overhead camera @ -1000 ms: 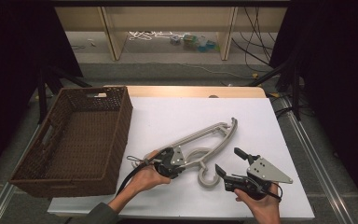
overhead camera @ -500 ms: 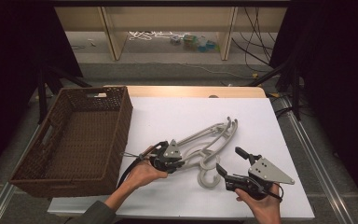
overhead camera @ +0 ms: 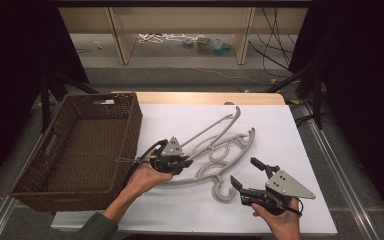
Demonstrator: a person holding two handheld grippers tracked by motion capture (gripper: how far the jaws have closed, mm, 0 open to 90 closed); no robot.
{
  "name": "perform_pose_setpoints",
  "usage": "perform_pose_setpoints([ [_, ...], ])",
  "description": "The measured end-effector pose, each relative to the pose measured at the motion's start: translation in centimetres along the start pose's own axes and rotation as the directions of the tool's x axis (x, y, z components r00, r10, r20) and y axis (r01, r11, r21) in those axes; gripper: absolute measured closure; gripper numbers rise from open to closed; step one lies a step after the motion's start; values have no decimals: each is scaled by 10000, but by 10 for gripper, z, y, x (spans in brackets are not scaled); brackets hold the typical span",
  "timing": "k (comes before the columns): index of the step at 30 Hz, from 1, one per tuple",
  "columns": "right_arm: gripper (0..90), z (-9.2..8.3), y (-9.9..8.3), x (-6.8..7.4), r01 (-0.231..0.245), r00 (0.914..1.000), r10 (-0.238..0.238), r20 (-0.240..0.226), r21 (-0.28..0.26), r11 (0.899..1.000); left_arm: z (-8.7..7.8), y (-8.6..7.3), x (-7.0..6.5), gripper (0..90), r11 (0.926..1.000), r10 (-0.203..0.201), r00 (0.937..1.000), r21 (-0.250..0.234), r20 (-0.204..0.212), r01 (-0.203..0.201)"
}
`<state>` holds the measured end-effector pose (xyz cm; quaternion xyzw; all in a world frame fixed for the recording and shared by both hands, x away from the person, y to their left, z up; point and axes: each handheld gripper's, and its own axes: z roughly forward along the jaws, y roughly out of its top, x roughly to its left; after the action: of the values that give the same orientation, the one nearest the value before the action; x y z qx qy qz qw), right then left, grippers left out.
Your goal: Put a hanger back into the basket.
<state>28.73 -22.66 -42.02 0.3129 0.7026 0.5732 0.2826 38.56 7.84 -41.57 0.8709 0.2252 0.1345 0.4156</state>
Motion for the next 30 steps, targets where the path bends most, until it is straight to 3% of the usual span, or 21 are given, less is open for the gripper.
perform_pose_setpoints([
  [3, 189, 0, 0, 0, 73, 10000, -73, 34, 37, 10000, -9, 4, 4, 816, 9959, -865, 9962, -264, 115, 868],
  [4, 189, 0, 0, 0, 73, 10000, -73, 34, 37, 10000, -9, 4, 4, 816, 9959, -865, 9962, -264, 115, 868],
  [5, 187, 0, -1, 0, 97, 9998, -99, 151, 125, 9999, -13, 6, 8, 816, 9910, -1243, 9922, -475, 137, 1248],
  [6, 187, 0, -1, 0, 97, 9998, -99, 151, 125, 9999, -13, 6, 8, 816, 9910, -1243, 9922, -475, 137, 1248],
  [8, 187, 1, 0, 0, 13, 9999, -14, 100, 104, 9999, -18, 8, 11, 816, 9820, -1709, 9848, -756, 315, 1729],
  [9, 187, 3, -1, -1, 301, 9995, -301, 52, -89, 9995, -21, 10, 12, 817, 9784, -1851, 9818, -852, 415, 1881],
  [10, 187, 3, -1, -1, 301, 9995, -301, 52, -89, 9995, -24, 11, 13, 817, 9761, -1909, 9799, -949, 579, 1957],
  [11, 187, 1, -1, 0, 73, 10000, -74, 43, 135, 9999, -28, 13, 12, 816, 9749, -1960, 9791, -973, 537, 2005],
  [13, 187, 1, -1, 0, 69, 9999, -70, 84, 111, 9999, -37, 18, 11, 816, 9794, -1742, 9841, -975, 362, 1769],
  [16, 186, 1, -2, 0, 86, 9999, -87, 77, 134, 9999, -50, 23, 11, 816, 9726, -1896, 9799, -1251, 612, 1960],
  [24, 185, 1, -1, 0, 4, 10000, -5, 64, 164, 9999, -88, 33, 12, 817, 9646, -1944, 9773, -1644, 847, 2061],
  [27, 185, 2, -2, 0, 0, 10000, -1, 22, 231, 9997, -105, 34, 16, 817, 9603, -1953, 9773, -1865, 816, 2075],
  [30, 185, 2, -2, 0, -10, 10000, 10, 27, 196, 9998, -123, 31, 21, 817, 9549, -2093, 9766, -2049, 493, 2150],
])
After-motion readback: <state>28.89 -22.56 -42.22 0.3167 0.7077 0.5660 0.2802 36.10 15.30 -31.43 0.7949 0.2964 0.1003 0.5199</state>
